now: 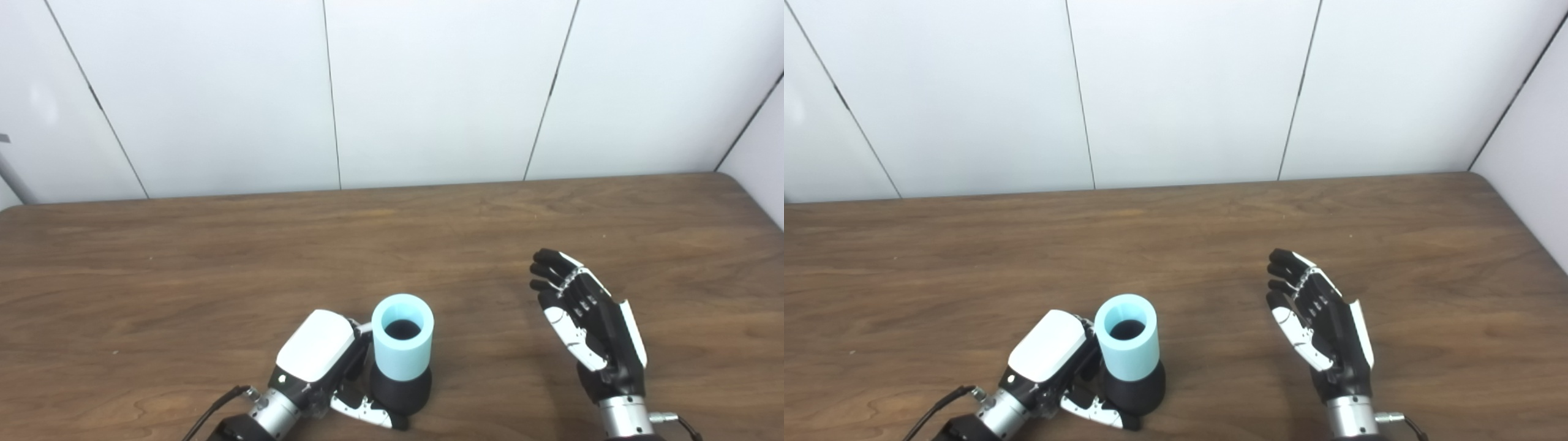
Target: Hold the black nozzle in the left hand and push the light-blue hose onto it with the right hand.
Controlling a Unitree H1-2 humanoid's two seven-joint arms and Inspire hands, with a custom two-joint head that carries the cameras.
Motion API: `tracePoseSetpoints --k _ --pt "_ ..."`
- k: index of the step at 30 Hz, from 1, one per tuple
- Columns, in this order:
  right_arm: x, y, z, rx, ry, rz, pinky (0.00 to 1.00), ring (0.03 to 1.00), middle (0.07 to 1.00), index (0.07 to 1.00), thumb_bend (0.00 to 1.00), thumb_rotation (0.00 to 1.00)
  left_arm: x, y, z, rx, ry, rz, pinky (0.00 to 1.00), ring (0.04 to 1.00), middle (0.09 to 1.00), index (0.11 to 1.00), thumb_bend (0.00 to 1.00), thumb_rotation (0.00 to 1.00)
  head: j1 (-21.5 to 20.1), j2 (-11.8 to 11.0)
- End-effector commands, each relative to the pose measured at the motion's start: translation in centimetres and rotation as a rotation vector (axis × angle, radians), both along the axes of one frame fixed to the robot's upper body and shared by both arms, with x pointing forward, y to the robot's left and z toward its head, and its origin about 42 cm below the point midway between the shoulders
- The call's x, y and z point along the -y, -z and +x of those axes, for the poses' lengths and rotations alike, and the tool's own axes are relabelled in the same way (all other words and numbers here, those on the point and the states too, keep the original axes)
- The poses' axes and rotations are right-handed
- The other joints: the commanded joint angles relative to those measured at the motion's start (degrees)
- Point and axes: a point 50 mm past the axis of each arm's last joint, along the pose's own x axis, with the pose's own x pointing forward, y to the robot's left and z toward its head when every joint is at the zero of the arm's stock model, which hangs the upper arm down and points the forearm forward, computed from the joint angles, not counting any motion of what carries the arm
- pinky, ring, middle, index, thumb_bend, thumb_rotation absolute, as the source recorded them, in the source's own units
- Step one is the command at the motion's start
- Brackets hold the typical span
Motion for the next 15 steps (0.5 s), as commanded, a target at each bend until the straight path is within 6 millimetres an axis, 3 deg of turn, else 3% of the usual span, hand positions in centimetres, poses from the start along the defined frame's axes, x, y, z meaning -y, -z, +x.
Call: tracePoseSetpoints --k 1,5,7,15 --pt "0.2 -0.9 0.6 0.047 -0.015 -0.006 0.75 0.802 0.804 0.762 0.23 0.43 -1.3 1.5 0.1 -0.138 -0.004 -0.007 0.69 0.742 0.772 0.790 1.00 0.44 -0.2 -0.3" --pt "0.3 -0.7 0.7 0.040 -0.019 -0.008 0.76 0.814 0.813 0.771 0.23 0.46 -2.3 0.9 1.0 -0.233 0.014 -0.044 0.90 0.911 0.922 0.949 1.00 0.51 -0.1 -0.4" --pt "0.3 -0.6 0.7 0.040 -0.028 -0.017 0.77 0.820 0.816 0.776 0.24 0.47 -2.9 0.3 1.4 -0.294 0.036 -0.060 0.97 0.971 0.974 0.987 1.00 0.53 -0.2 -0.5" --pt "0.6 -0.4 0.6 0.069 -0.046 -0.059 0.80 0.837 0.823 0.778 0.36 0.51 -7.1 -2.8 2.6 -0.479 0.051 -0.399 0.96 1.000 1.000 1.000 1.00 0.50 0.2 -0.4"
